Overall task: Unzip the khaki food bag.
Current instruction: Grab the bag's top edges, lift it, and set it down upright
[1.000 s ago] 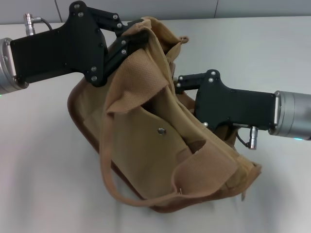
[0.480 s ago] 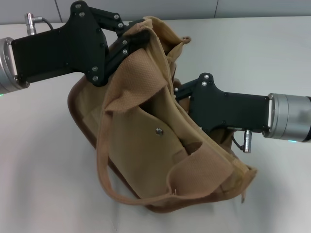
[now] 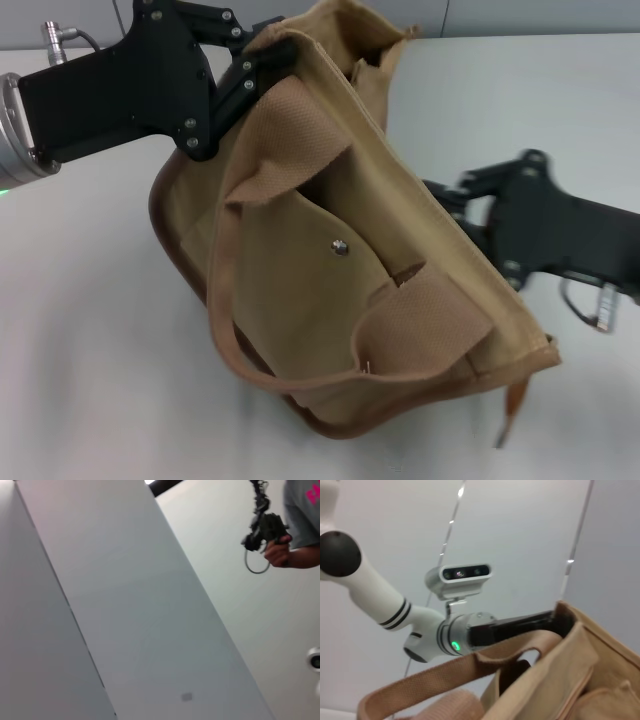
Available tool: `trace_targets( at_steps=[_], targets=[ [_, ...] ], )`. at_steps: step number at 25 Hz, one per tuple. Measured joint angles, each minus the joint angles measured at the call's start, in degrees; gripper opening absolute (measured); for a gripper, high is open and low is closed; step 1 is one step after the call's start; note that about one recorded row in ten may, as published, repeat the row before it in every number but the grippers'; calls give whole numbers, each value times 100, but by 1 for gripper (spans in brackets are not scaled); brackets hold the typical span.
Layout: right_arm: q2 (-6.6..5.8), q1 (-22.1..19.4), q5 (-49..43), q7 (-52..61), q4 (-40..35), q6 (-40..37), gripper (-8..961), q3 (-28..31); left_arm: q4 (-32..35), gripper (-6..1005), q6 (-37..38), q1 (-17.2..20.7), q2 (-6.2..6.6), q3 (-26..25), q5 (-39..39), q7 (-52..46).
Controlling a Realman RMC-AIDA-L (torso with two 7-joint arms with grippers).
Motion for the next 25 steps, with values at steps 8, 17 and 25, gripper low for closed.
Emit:
trace_targets(
  at_steps=[8, 17, 25],
  targets=[
    [-4, -775, -927, -3, 132, -978, 6, 1574, -58, 70, -55, -40, 10, 4, -29, 57],
    [-66, -1027, -1635, 23, 655, -1570, 12, 2928, -102, 71, -82, -30, 0, 22, -39, 66],
    [-87, -990, -1813, 355, 909, -1400, 17, 3881, -138, 72, -86, 24, -1, 27, -40, 120]
  ],
)
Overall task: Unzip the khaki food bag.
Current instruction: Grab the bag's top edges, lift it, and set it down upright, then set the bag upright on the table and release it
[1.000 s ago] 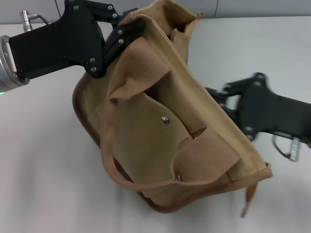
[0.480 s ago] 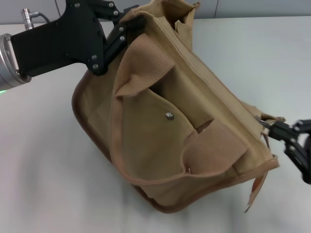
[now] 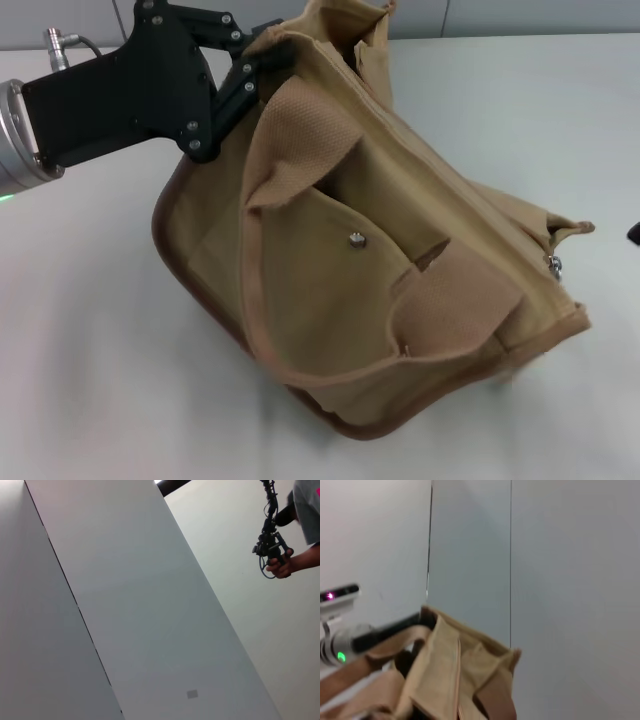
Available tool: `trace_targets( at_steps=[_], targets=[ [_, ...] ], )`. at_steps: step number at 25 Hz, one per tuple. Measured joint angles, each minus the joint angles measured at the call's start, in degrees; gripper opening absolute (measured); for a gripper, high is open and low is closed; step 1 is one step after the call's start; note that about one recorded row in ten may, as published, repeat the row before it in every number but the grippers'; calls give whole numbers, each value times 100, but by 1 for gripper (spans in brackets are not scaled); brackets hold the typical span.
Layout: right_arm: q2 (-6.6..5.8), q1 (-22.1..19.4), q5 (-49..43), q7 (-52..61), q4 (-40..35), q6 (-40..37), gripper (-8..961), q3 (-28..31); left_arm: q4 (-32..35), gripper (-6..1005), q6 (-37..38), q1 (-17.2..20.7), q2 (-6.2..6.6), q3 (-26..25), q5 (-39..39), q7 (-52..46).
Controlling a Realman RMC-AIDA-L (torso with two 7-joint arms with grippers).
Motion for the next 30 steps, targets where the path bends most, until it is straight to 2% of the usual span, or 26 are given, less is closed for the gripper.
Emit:
trace_targets(
  at_steps=[1, 5, 10, 15, 16, 20, 21, 23, 27, 30],
  targets=[
    [-37, 21, -139, 16, -38, 110, 18, 4, 0, 72, 0, 10, 0, 0, 0, 9],
    [-81, 84, -290, 43, -55, 239, 180, -25, 0, 72, 0, 18, 0, 0, 0, 10],
    [-121, 431, -964, 264, -96, 315, 415, -20, 0, 73, 0, -4, 0, 0, 0, 10],
    [-38, 746, -1291, 411, -164, 729, 624, -19, -14, 73, 0, -24, 0, 1, 0, 10],
    [40, 880, -1301, 436, -212, 979, 664, -31, -63, 73, 0, -28, 0, 6, 0, 10],
    [123, 1105, -1319, 424, -252, 1318, 555, -72, -146, 74, -12, -16, 0, 28, 0, 52],
    [128, 1271, -1339, 406, -214, 1402, 528, -143, -250, 74, -19, -6, 0, 49, 0, 130],
    [130, 1347, -1330, 403, -195, 1441, 462, -165, -376, 74, -21, 6, 0, 53, -4, 205],
    [144, 1464, -801, 410, -170, 1688, 306, -144, -640, 74, -23, 12, 1, 54, -11, 419],
    [129, 1474, -337, 435, -221, 1792, 213, -141, -1117, 75, -36, 26, 0, 31, -11, 772]
  ],
)
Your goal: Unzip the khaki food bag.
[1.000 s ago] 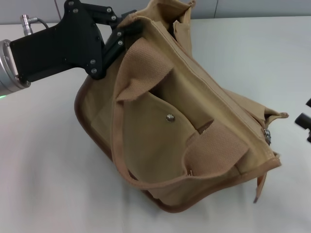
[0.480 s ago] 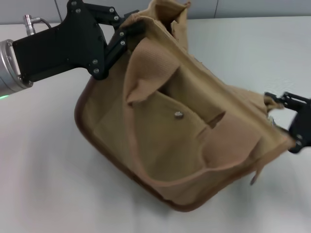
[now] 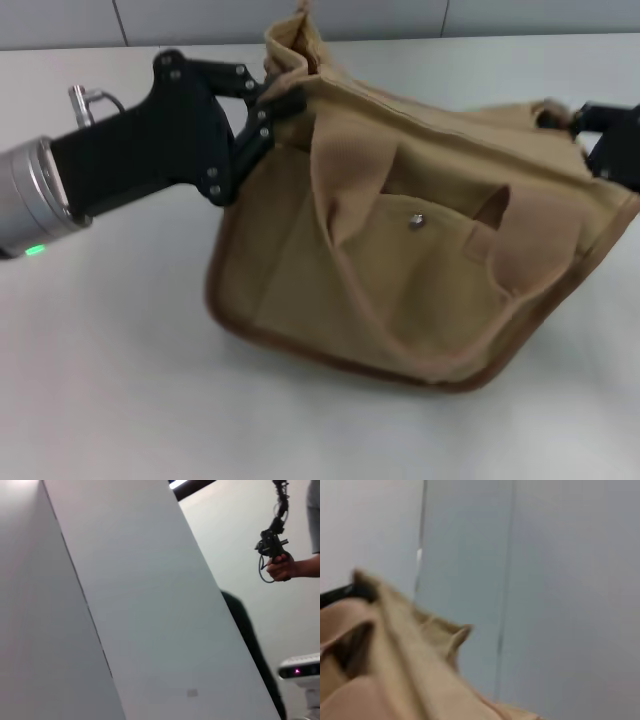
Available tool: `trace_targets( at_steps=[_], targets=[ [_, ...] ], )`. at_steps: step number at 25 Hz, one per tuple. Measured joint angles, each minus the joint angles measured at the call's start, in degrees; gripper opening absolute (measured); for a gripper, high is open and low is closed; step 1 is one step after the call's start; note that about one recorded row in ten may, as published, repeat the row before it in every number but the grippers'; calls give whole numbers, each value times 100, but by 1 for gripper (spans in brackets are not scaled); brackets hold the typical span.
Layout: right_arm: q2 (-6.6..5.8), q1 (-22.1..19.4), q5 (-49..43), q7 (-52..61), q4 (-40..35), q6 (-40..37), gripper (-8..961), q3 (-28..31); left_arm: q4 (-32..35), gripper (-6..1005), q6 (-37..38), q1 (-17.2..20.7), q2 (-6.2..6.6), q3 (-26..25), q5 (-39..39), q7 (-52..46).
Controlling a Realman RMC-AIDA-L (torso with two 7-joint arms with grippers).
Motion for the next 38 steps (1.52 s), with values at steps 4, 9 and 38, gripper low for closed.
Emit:
trace_targets(
  at_steps=[4, 9, 38],
  targets=[
    [-8, 118, 318, 80, -230, 260, 106, 2, -714, 75, -85, 6, -6, 27, 0, 516],
    [-39, 517, 324, 413, -447, 845, 53, -42, -1444, 76, -314, 15, -35, 41, -2, 1068],
    [-141, -1169, 1395, 1164, -563, -2028, 727, -184, 382, 685, 914, 1338, 65, 552, -188, -1663]
  ],
)
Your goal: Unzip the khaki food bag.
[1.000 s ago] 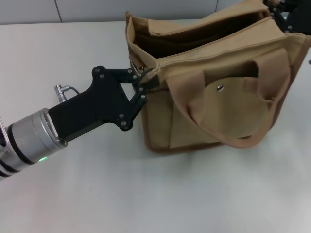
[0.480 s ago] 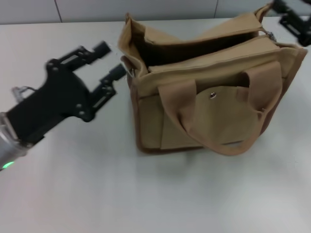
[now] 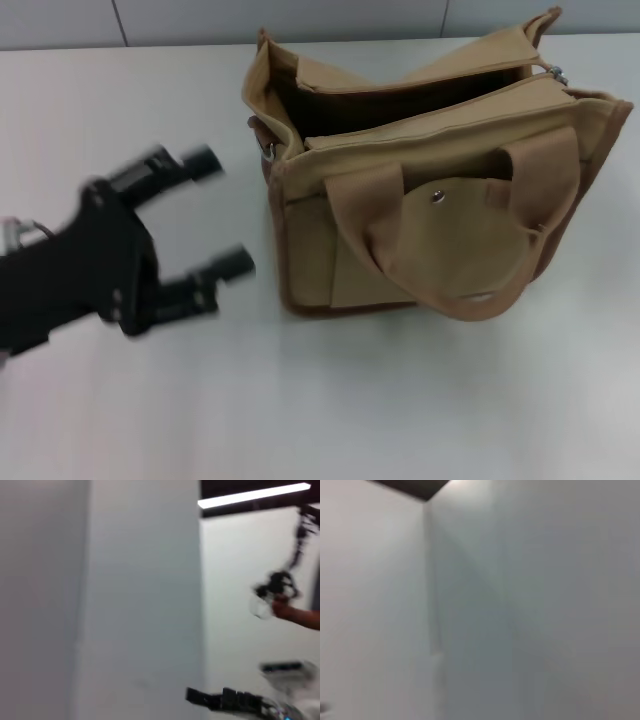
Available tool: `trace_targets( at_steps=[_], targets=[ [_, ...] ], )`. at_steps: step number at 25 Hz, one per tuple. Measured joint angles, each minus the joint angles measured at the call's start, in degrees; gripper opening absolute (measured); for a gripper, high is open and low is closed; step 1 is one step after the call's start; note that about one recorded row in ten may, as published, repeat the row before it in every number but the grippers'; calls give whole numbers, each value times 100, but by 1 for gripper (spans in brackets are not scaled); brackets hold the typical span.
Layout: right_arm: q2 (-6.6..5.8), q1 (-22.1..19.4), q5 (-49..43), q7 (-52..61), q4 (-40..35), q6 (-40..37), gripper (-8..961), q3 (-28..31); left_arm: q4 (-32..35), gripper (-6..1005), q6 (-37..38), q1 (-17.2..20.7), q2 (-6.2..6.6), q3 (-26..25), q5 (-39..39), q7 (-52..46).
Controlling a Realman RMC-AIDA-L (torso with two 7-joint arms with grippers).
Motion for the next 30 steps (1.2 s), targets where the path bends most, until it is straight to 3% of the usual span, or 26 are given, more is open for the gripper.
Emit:
trace_targets(
  at_steps=[3, 8, 15, 30],
  targets=[
    [-98, -65, -1365, 40, -62, -781, 827, -1, 169, 756, -188, -43, -16, 558, 421, -266],
    [-71, 169, -2518, 34, -61, -712, 827, 9, 127, 837, -571, -159, -54, 618, 1073, -425],
    [72, 384, -2980, 50, -44, -258, 827, 0, 115, 833, -622, -114, -57, 638, 1131, -433],
    [90, 414, -2987, 54, -62, -204, 826, 42, 121, 833, -596, -83, -57, 613, 1111, -387]
  ],
)
